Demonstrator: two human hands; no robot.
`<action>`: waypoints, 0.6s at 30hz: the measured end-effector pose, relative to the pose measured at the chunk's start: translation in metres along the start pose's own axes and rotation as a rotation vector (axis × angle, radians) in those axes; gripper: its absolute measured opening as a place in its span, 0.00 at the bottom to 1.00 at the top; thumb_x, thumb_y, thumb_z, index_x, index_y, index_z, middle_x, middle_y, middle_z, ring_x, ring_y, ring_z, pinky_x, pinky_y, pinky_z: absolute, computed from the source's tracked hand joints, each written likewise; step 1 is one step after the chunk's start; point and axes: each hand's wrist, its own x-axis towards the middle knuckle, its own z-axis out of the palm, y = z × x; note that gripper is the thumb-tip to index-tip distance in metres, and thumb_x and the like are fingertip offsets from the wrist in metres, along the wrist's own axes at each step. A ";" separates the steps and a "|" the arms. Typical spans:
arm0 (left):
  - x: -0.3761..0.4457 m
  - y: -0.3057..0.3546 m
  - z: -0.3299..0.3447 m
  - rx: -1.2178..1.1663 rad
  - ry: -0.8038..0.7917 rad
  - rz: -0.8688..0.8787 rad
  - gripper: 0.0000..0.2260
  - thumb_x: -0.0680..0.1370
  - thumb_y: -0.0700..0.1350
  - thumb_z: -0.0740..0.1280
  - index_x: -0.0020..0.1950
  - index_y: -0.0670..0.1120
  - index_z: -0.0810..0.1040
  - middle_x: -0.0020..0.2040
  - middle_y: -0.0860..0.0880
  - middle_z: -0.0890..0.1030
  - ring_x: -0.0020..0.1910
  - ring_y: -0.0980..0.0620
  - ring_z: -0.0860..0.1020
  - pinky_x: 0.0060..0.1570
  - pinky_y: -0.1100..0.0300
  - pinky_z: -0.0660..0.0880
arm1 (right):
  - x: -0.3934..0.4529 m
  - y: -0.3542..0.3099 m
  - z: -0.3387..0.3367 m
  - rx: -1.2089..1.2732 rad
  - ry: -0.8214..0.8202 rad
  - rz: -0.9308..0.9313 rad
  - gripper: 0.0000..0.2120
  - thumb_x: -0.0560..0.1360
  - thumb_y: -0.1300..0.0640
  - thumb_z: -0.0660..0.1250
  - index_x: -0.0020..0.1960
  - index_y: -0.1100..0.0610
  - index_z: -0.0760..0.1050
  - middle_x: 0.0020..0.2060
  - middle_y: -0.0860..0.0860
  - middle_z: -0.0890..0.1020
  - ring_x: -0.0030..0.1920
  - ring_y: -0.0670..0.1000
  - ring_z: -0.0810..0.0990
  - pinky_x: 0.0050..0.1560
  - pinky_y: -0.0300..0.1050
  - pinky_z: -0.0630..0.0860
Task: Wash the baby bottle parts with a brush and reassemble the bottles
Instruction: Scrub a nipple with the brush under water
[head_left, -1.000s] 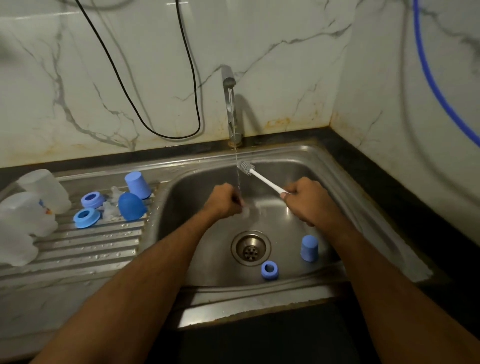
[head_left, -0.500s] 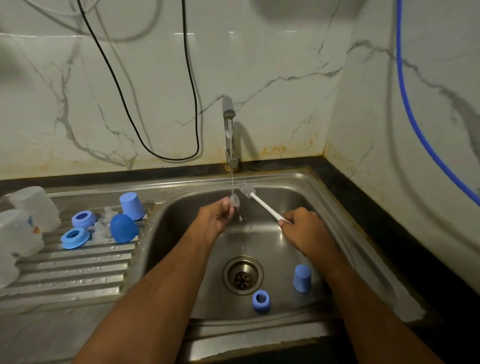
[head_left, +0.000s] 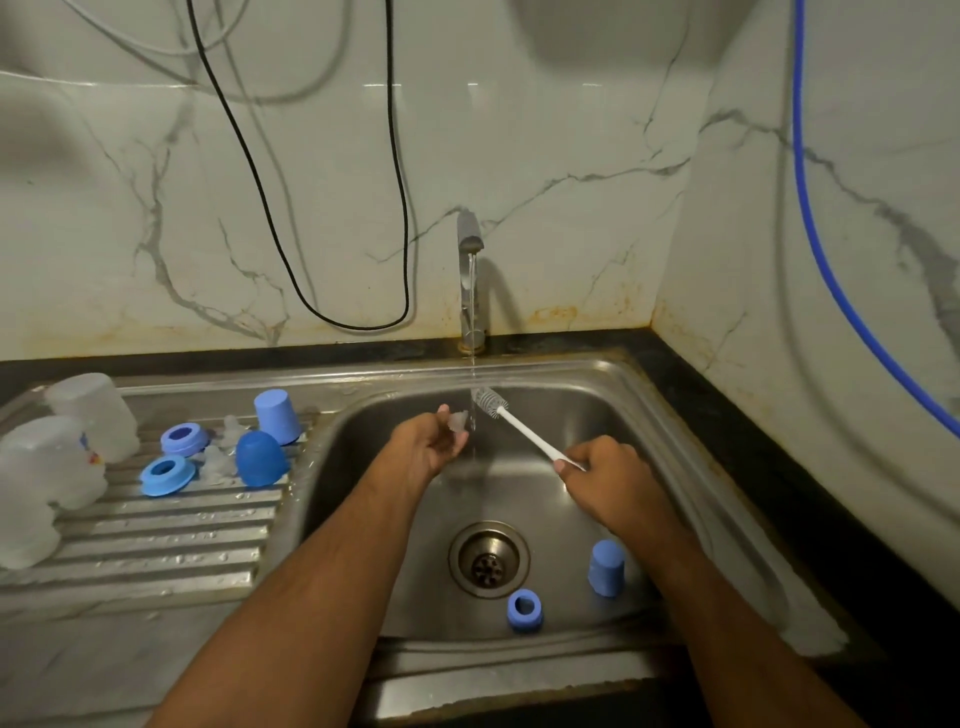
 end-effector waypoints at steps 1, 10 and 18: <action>-0.001 0.002 -0.004 0.018 0.022 0.026 0.07 0.82 0.40 0.65 0.48 0.40 0.80 0.44 0.42 0.80 0.41 0.49 0.79 0.47 0.56 0.81 | -0.002 0.000 0.000 0.006 -0.003 0.006 0.16 0.79 0.41 0.67 0.55 0.52 0.82 0.38 0.46 0.80 0.38 0.44 0.77 0.36 0.39 0.71; -0.017 0.016 -0.035 -0.188 0.116 0.145 0.15 0.82 0.41 0.66 0.69 0.43 0.73 0.62 0.41 0.82 0.52 0.46 0.84 0.36 0.54 0.82 | -0.020 -0.010 -0.010 0.046 -0.119 -0.150 0.11 0.75 0.45 0.73 0.56 0.45 0.85 0.37 0.41 0.83 0.39 0.41 0.81 0.44 0.40 0.79; -0.010 0.020 -0.040 -0.107 0.043 0.161 0.17 0.76 0.48 0.73 0.62 0.41 0.78 0.48 0.41 0.85 0.44 0.46 0.84 0.28 0.58 0.80 | -0.020 -0.018 -0.008 -0.008 -0.136 -0.285 0.08 0.79 0.46 0.67 0.53 0.45 0.84 0.35 0.45 0.83 0.39 0.46 0.82 0.46 0.47 0.80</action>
